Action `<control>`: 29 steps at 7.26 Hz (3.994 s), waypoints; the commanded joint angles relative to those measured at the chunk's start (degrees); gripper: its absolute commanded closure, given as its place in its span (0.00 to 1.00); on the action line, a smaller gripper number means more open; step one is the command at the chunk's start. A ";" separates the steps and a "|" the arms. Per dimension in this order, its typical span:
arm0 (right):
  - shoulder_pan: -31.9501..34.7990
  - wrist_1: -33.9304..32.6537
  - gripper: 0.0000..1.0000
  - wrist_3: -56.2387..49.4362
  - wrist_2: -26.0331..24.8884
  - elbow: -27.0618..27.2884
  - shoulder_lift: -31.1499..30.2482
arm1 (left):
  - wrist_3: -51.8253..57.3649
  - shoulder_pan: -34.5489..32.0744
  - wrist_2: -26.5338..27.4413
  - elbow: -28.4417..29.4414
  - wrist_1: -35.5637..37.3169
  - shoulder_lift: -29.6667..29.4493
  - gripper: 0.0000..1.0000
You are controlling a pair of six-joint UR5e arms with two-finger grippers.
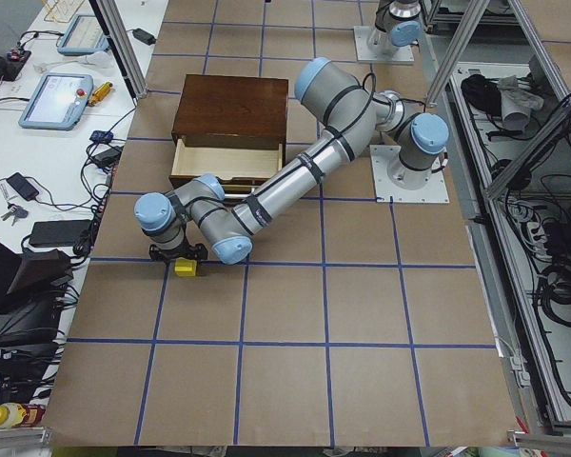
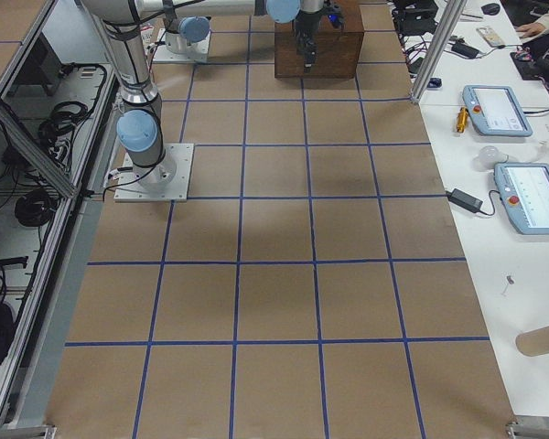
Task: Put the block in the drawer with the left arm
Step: 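Close the left gripper on the yellow cube, then lift the yellow cube and carry it over the open drawer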
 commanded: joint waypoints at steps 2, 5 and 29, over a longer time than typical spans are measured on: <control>0.00 0.00 0.00 0.00 0.00 0.00 0.00 | -0.02 0.00 -0.13 -0.38 1.04 -1.12 0.00; 0.00 0.00 0.00 -0.09 0.00 0.00 0.00 | 0.15 0.00 -0.21 -0.38 1.04 -1.03 0.32; 0.00 0.00 0.00 -0.09 0.00 0.00 0.00 | -9.48 -9.98 -0.74 -19.35 -15.58 31.48 0.65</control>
